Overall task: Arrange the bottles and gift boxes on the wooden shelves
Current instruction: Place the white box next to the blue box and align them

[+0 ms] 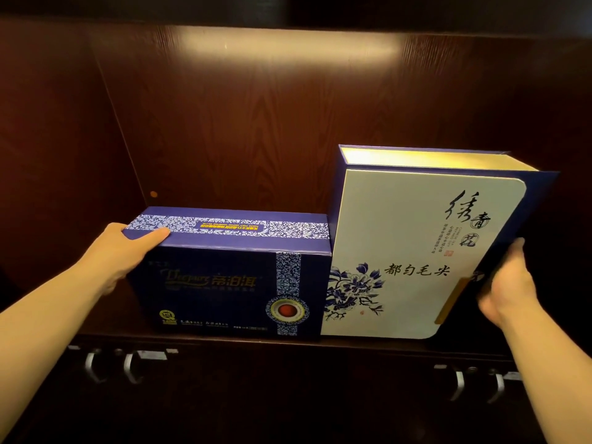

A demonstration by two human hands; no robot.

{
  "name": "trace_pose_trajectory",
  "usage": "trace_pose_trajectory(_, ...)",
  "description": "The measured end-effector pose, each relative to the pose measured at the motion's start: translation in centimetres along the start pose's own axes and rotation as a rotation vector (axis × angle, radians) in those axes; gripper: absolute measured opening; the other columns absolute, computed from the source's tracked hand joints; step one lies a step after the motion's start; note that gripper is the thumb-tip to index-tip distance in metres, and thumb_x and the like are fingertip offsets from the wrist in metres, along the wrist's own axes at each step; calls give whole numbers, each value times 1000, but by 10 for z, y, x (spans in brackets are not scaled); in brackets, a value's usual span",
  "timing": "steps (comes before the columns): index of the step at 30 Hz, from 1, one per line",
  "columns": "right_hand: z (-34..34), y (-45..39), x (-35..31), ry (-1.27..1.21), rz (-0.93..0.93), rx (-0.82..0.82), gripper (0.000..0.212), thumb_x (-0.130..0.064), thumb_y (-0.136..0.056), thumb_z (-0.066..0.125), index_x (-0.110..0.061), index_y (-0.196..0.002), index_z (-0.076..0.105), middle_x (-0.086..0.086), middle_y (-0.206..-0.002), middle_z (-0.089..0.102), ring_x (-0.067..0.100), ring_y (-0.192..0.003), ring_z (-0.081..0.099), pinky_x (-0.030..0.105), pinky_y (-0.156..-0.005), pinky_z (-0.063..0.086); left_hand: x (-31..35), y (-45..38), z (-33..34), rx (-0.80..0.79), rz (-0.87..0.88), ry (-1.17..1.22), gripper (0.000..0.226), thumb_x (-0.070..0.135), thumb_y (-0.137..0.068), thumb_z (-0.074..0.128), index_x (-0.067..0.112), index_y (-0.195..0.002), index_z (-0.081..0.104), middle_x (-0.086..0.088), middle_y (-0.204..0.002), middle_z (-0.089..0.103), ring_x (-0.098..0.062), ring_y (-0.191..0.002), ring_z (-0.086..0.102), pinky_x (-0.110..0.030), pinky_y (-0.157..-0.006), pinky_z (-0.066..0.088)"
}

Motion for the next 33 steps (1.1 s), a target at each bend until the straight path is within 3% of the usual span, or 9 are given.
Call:
trace_pose_trajectory(4,0,3,2,-6,-14,4,55,-68,-99,30,-37,-129,64,-10,-124,74,11,-117,66,34,-100,48,2,2,1,-2,4,10,40,51,-82,76,13,-89,65,-12,-84,70,-26,-71,62,-36,-53,38)
trace_pose_trajectory(9,1,3,2,-9,-15,21,54,-68,-99,32,-37,-128,65,-7,-128,72,12,-116,66,34,-96,49,0,-1,-1,1,-21,-3,52,55,-79,76,8,-99,64,-15,-90,69,-27,-74,62,-37,-53,39)
trace_pose_trajectory(15,2,4,2,-7,-17,30,56,-69,-98,34,-36,-134,63,-7,-128,72,13,-115,67,34,-94,51,-1,0,1,14,-3,-4,42,53,-81,77,14,-90,65,-12,-87,71,-25,-72,63,-36,-54,41)
trace_pose_trajectory(22,-2,6,1,-16,-40,11,51,-66,-100,32,-37,-126,66,-10,-121,74,8,-111,68,33,-96,49,-7,-5,0,31,-82,-10,70,60,-77,76,6,-119,58,-19,-110,67,-36,-93,63,-45,-65,46)
trace_pose_trajectory(24,-2,7,0,-9,-32,10,51,-66,-100,32,-38,-127,64,-9,-125,72,9,-113,66,34,-98,48,-10,-6,2,62,-97,-34,88,63,-78,73,5,-139,45,-22,-127,59,-40,-104,60,-53,-73,48)
trace_pose_trajectory(27,-4,7,-1,-1,-19,0,56,-65,-101,30,-36,-140,56,-6,-135,67,13,-123,61,37,-106,44,-13,-5,2,132,-89,-53,95,65,-83,67,13,-153,27,-22,-146,45,-39,-114,53,-48,-80,44)
trace_pose_trajectory(30,-10,4,0,35,36,35,61,-69,-99,28,-37,-147,49,-5,-143,61,18,-134,54,42,-114,35,-15,-9,1,166,-132,54,85,66,-87,57,16,-150,32,-23,-142,48,-39,-113,54,-54,-88,46)
trace_pose_trajectory(33,-16,6,9,110,158,52,66,-71,-99,23,-38,-155,37,-2,-161,43,25,-149,35,55,-117,21,-19,-7,0,161,-213,285,71,65,-89,49,17,-141,47,-10,-129,57,-27,-102,56,-50,-90,42)
Point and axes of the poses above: each hand's wrist, its own y-axis away from the middle knuckle, its own z-axis out of the palm, x = y × z, the point moved 2 cm from there along -y, towards the middle knuckle
